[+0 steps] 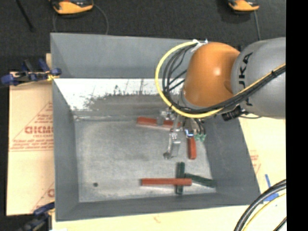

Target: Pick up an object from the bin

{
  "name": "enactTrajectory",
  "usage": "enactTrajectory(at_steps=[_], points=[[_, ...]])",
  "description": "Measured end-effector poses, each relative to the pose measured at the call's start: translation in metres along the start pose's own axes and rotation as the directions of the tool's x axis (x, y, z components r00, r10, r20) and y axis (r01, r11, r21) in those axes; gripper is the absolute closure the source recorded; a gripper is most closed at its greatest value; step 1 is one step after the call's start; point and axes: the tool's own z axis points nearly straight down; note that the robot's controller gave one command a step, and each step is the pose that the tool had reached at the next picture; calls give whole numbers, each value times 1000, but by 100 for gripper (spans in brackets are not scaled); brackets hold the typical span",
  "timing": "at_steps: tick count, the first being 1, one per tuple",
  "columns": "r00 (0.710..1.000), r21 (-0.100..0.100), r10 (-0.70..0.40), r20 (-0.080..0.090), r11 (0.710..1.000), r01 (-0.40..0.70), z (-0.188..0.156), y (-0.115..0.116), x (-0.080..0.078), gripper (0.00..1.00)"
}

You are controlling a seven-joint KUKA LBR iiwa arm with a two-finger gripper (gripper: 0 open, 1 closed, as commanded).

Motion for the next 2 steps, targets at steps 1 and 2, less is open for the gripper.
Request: enactTrajectory(at_steps=[1, 2], points=[[1000, 3, -5, -14, 1000, 5, 91, -28, 69, 0], [1000, 2, -5, -1, 1000, 5, 125, -29, 74, 0]])
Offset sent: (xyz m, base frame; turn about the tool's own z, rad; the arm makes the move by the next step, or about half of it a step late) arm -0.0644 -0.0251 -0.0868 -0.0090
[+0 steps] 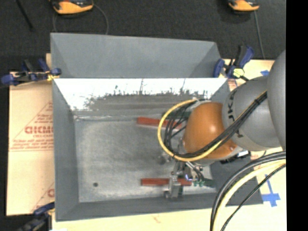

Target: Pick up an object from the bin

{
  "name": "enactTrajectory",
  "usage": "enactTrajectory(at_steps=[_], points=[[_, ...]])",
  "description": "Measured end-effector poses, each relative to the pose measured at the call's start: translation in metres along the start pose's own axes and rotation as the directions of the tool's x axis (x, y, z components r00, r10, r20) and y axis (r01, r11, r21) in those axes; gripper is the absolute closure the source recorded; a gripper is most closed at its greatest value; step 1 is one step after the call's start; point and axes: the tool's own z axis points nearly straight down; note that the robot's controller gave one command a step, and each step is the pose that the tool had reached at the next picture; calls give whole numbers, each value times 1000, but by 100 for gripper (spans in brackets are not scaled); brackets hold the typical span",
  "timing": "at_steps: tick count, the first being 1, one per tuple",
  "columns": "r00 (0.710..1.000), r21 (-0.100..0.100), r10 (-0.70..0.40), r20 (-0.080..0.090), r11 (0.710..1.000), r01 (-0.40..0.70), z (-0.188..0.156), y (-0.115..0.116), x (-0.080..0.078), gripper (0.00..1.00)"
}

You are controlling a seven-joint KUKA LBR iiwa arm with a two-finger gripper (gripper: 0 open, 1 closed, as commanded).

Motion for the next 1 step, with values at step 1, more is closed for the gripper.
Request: enactTrajectory(at_steps=[1], points=[[1000, 0, 1, 2, 1000, -1, -2, 0, 0, 100]])
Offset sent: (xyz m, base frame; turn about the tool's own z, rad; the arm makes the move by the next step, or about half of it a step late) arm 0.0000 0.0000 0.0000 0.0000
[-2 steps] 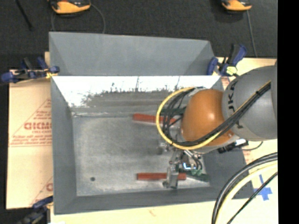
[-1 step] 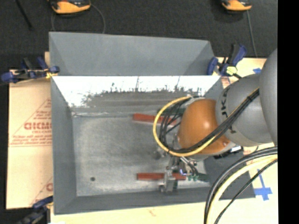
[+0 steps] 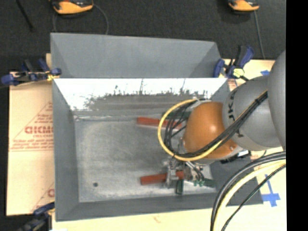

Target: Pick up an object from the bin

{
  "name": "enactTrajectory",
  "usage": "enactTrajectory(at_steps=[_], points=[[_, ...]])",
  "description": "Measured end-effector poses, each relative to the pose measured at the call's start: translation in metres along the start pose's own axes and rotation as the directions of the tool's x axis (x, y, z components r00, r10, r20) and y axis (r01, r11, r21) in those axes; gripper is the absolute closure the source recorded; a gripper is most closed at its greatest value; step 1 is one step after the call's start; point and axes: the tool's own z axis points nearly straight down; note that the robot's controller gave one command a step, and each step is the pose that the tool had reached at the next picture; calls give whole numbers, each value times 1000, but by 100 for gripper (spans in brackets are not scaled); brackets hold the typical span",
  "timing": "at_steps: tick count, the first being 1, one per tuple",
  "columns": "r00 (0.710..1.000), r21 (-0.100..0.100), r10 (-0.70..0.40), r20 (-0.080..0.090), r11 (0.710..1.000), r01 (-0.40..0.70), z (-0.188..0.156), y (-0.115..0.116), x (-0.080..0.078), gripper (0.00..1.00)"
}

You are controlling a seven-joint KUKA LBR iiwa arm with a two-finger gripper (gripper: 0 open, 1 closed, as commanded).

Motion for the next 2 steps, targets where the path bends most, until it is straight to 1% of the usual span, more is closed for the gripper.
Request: enactTrajectory(at_steps=[1, 2], points=[[1000, 1, -13, 6, 1000, 13, -82, -3, -6, 100], [1000, 1, -30, 7, 1000, 30, -175, 1, -4, 100]])
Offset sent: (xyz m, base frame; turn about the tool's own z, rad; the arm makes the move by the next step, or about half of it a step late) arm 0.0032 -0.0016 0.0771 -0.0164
